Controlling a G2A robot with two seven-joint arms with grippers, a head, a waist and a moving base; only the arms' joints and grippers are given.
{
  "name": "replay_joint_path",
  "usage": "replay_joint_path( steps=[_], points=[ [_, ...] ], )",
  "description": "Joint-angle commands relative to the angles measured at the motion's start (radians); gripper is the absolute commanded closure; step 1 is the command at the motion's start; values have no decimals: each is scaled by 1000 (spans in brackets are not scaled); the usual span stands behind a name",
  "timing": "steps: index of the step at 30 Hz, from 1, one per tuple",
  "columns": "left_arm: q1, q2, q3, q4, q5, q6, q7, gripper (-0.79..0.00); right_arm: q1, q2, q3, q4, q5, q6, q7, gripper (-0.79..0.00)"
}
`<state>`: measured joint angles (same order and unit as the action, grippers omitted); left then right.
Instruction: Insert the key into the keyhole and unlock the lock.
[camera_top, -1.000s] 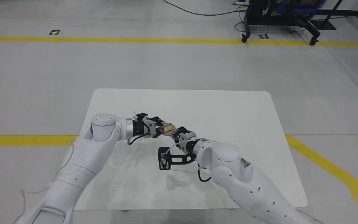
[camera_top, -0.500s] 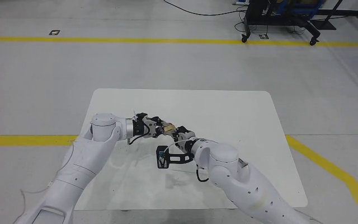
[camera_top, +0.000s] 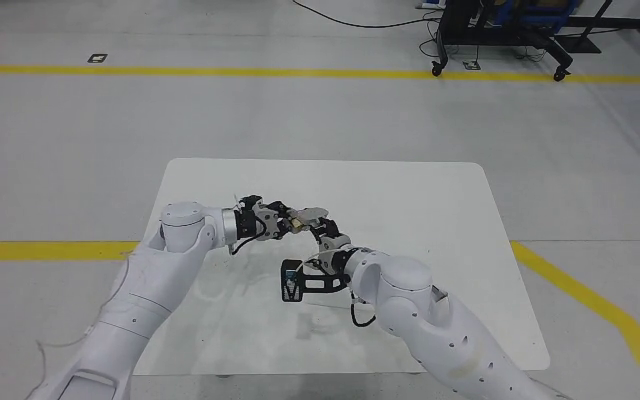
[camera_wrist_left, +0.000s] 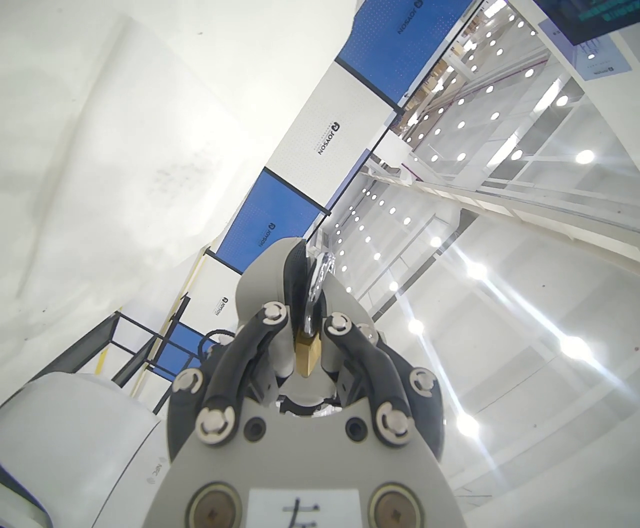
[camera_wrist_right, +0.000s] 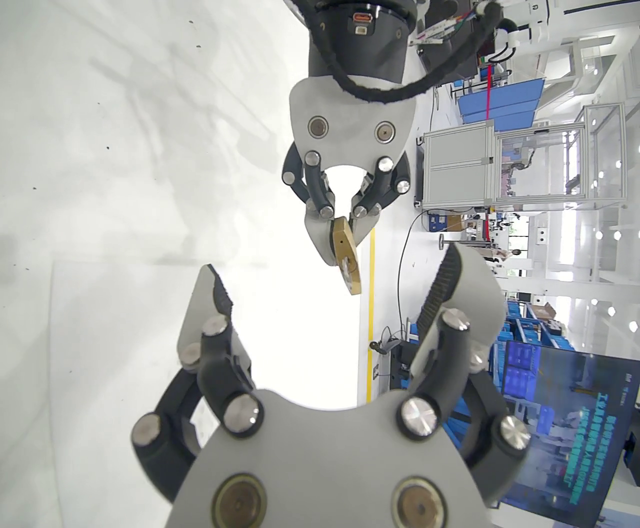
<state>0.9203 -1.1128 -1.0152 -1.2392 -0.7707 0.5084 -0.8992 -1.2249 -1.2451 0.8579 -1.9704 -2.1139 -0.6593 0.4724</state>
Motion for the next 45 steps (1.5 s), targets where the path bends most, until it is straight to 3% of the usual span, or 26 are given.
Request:
replay_joint_path(
  steps=[1, 5, 9, 10, 12, 13, 16, 26, 33, 38, 41, 43, 45],
  points=[
    [12, -1, -15, -15, -22, -56, 4, 0, -8, 0, 8, -9, 22, 30, -35, -785],
    [42, -1, -45, -42, -74, -128, 3, 0, -72, 12, 66, -33, 46, 175, -267, -785],
    [72, -2, -69, -71, -107, -183, 14, 0, -164, 28, 98, -14, -30, 374, -510, -785],
    [79, -2, -72, -75, -114, -189, 14, 0, -178, 29, 98, 2, -34, 417, -550, -739],
    [87, -3, -74, -85, -118, -195, 19, 0, -187, 27, 87, 33, -39, 474, -603, -462],
    [92, -3, -75, -88, -123, -197, 20, 0, -186, 25, 79, 45, -39, 499, -617, -372],
    [101, -4, -77, -97, -123, -196, 24, 0, -176, 17, 54, 76, -52, 552, -621, -305],
    [112, -3, -89, -108, -115, -191, 15, 0, -160, -1, 18, 92, -125, 616, -512, -317],
    [108, -4, -87, -106, -105, -172, 12, 0, -184, 2, 48, 71, -128, 608, -495, -299],
    [106, -5, -87, -104, -99, -168, 12, 0, -193, 4, 66, 64, -127, 590, -494, -182],
    [105, -6, -88, -103, -97, -165, 12, 0, -188, 3, 69, 61, -128, 560, -480, -175],
    [104, -7, -88, -102, -96, -164, 11, 0, -185, 2, 69, 58, -125, 550, -475, 0],
    [104, -7, -89, -101, -95, -164, 12, 0, -182, 1, 69, 58, -122, 542, -470, 0]
  ],
)
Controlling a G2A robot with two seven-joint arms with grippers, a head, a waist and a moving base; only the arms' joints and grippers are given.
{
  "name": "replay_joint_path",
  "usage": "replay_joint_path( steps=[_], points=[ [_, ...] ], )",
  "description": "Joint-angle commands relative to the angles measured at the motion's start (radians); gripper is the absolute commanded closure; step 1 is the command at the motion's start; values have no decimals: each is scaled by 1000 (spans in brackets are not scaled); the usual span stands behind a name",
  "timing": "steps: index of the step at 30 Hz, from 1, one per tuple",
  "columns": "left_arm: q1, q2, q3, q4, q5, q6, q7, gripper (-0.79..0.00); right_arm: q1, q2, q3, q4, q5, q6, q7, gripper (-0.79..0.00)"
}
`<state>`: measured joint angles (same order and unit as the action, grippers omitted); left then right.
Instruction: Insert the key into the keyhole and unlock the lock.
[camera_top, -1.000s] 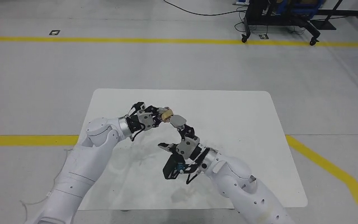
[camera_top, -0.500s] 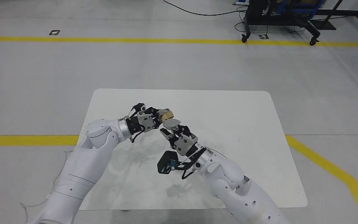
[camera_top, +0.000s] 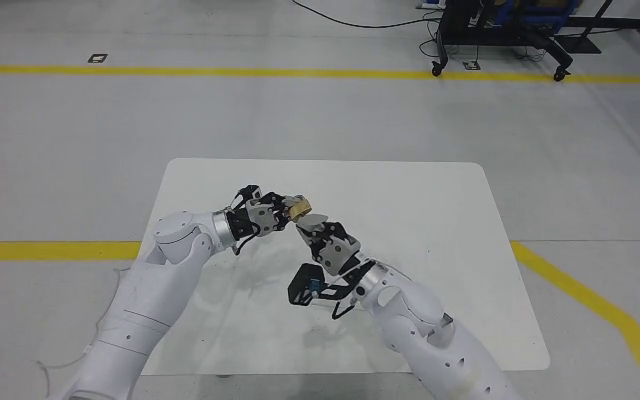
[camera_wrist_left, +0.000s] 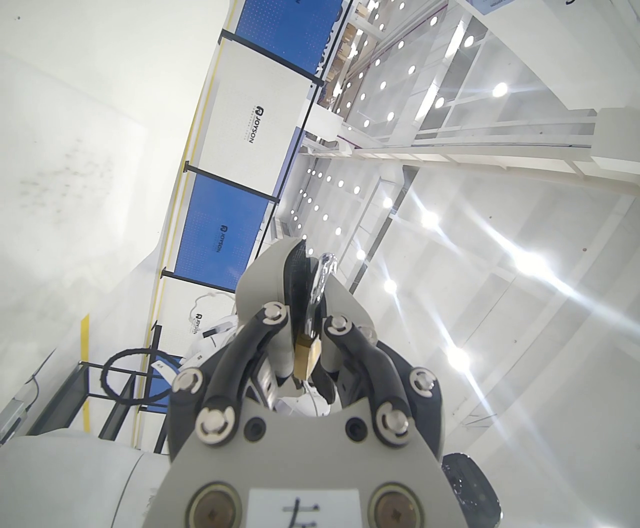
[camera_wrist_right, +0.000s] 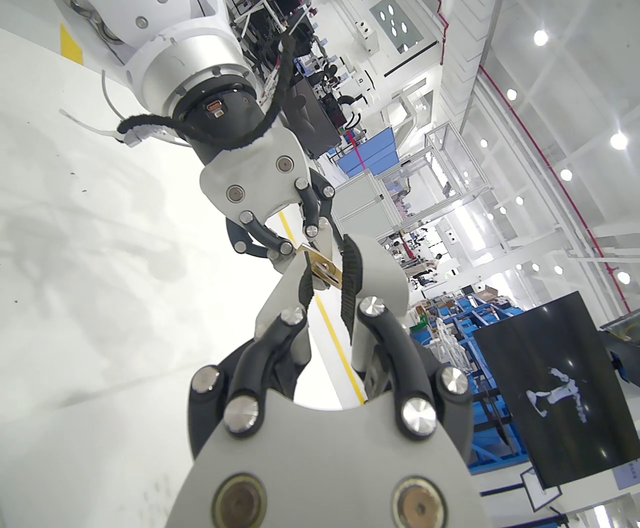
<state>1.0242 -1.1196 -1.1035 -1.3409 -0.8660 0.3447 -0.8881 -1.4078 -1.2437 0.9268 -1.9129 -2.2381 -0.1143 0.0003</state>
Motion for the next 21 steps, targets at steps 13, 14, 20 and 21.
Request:
replay_joint_path(
  steps=[13, 14, 20, 21],
  points=[
    [-3, -2, -3, 3, 17, -5, -8, 0, 20, -13, 13, 23, 127, -36, 13, 0],
    [-3, -2, -4, 2, 20, -8, -9, 0, 20, -15, 18, 27, 156, -36, 6, 0],
    [0, -2, -4, -6, 42, -42, -21, 0, 13, -19, 60, 54, 317, -29, -54, 0],
    [1, -2, -5, -10, 50, -55, -25, 0, 10, -19, 67, 58, 354, -32, -73, 0]
  ],
)
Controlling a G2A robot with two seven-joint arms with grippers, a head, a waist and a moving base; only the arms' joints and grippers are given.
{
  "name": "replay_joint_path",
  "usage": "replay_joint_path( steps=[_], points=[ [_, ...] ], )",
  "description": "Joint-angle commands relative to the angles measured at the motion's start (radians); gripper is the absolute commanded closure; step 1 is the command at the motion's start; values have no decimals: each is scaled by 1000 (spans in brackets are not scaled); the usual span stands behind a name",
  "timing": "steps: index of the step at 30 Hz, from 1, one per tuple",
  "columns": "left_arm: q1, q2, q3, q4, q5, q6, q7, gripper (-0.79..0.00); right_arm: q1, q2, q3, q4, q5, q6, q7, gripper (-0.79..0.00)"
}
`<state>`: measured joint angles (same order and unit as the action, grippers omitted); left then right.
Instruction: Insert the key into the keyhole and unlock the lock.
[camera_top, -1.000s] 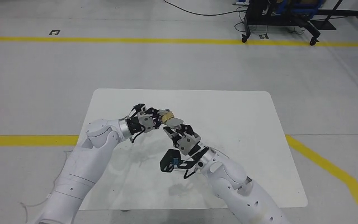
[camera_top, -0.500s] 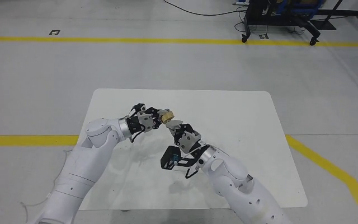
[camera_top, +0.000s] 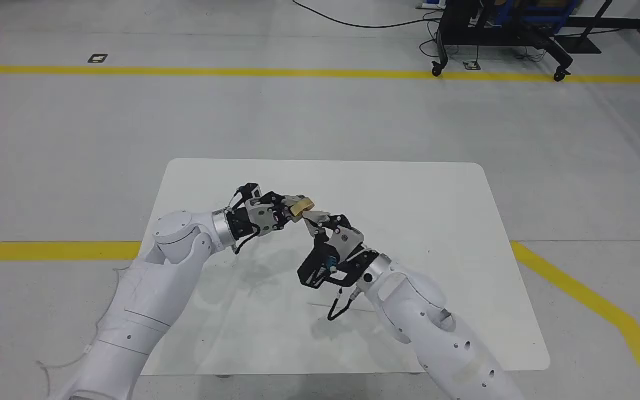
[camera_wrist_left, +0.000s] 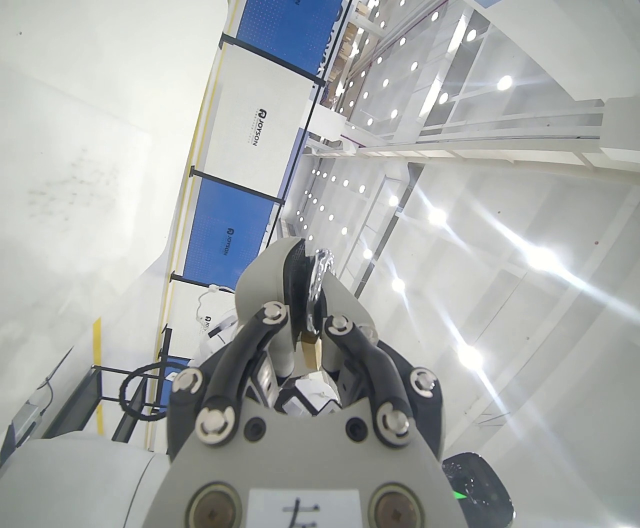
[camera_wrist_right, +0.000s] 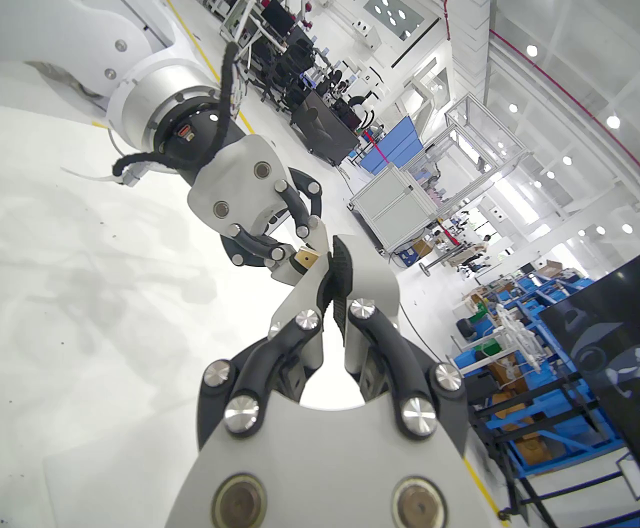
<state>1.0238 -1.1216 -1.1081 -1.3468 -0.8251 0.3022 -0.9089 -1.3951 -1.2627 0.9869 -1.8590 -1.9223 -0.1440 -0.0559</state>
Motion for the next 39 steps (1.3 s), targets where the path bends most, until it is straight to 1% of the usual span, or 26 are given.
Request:
replay_joint_path(
  steps=[1, 7, 10, 13, 15, 20, 21, 22, 23, 27, 31, 33, 36, 39],
  points=[
    [3, 1, 0, -7, 18, -24, -7, 0, -6, 0, 16, 9, 73, -10, -35, 0],
    [21, 2, -9, -38, 59, -112, -12, 0, -3, 1, 72, 80, 335, -133, -176, 0],
    [32, 4, -16, -63, 87, -185, -34, 0, 3, 0, 90, 124, 455, -197, -233, 0],
    [43, 5, -20, -73, 105, -227, -55, 0, 20, -2, 106, 184, 584, -280, -292, 0],
    [46, 6, -23, -75, 107, -237, -64, 0, 35, -2, 113, 216, 618, -319, -310, 0],
    [48, 5, -29, -74, 106, -238, -70, 0, 51, -2, 115, 241, 639, -361, -325, 0],
    [48, 5, -30, -74, 107, -237, -69, 0, 53, -1, 114, 241, 636, -369, -325, -185],
    [48, 5, -31, -73, 105, -236, -69, 0, 55, 0, 114, 241, 632, -381, -326, -459],
    [48, 5, -30, -73, 104, -233, -71, 0, 57, 0, 114, 242, 628, -391, -326, -785],
    [44, 5, -33, -70, 106, -228, -82, 0, 48, 7, 136, 232, 629, -417, -325, -785],
    [38, 6, -40, -65, 114, -221, -88, 0, -19, 23, 204, 189, 614, -437, -363, -785],
    [35, 8, -41, -68, 137, -216, -87, 0, -68, 32, 253, 170, 623, -435, -398, -785],
    [38, 11, -36, -87, 193, -207, -85, 0, -157, 49, 370, 170, 655, -441, -476, -785],
    [42, 13, -10, -109, 266, -173, -61, 0, -231, 64, 487, 177, 689, -460, -545, -785]
  ],
)
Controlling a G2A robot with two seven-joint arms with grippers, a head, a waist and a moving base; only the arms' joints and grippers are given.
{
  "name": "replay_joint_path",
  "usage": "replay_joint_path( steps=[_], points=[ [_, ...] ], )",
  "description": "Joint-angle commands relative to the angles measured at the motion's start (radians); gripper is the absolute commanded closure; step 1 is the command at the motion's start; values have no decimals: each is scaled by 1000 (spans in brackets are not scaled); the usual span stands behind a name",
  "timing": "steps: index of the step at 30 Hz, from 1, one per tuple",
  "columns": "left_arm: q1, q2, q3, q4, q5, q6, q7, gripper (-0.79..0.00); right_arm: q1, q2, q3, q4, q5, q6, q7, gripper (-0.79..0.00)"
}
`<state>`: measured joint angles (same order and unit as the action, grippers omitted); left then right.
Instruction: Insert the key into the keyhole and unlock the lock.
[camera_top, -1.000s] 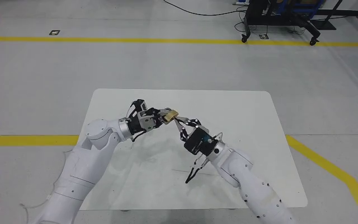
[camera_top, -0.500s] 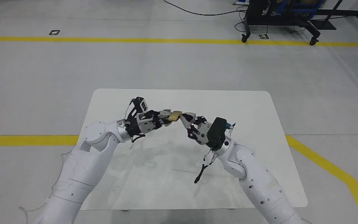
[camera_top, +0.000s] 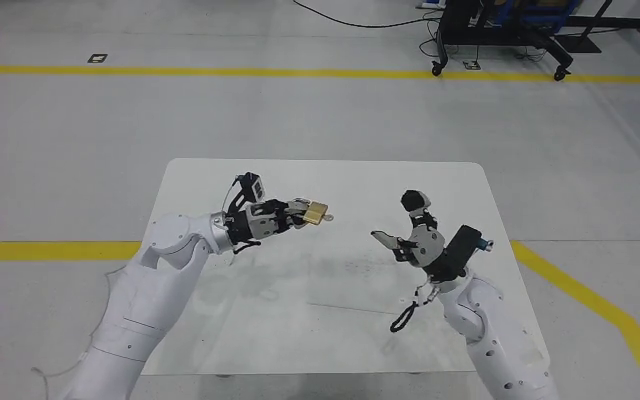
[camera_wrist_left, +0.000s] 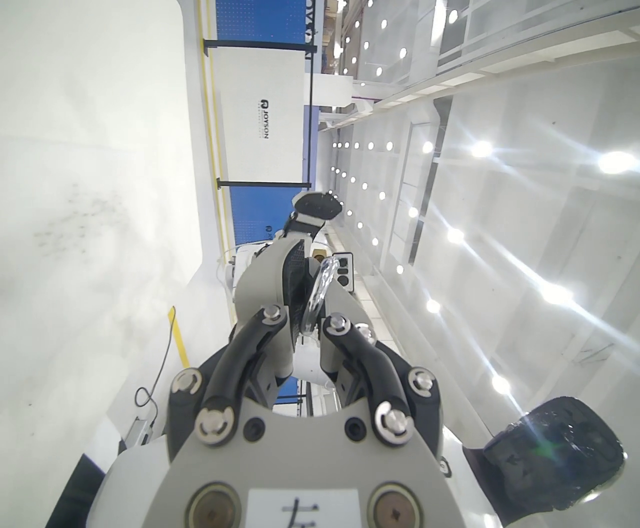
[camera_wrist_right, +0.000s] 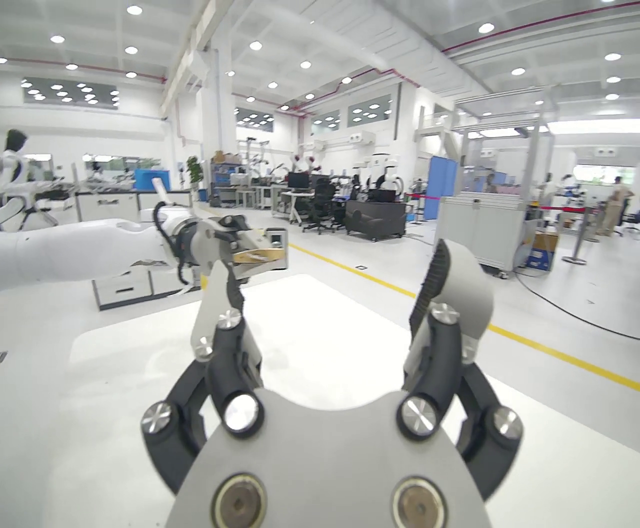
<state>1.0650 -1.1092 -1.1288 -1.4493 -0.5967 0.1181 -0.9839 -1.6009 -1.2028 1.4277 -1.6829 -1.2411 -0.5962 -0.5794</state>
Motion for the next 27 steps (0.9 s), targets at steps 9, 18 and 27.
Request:
replay_joint_path(
  steps=[9, 18, 27],
  points=[
    [-59, -20, 203, 26, 323, 155, 61, 0, -41, 7, 70, 1, 10, -5, -31, -785],
    [-99, -29, 282, 44, 467, 281, 73, -785, -41, 7, 70, 1, 10, -5, -31, -785],
    [-67, -18, 224, 12, 363, 353, 1, -785, -41, 7, 70, 1, 10, -5, -31, -785]
  ],
)
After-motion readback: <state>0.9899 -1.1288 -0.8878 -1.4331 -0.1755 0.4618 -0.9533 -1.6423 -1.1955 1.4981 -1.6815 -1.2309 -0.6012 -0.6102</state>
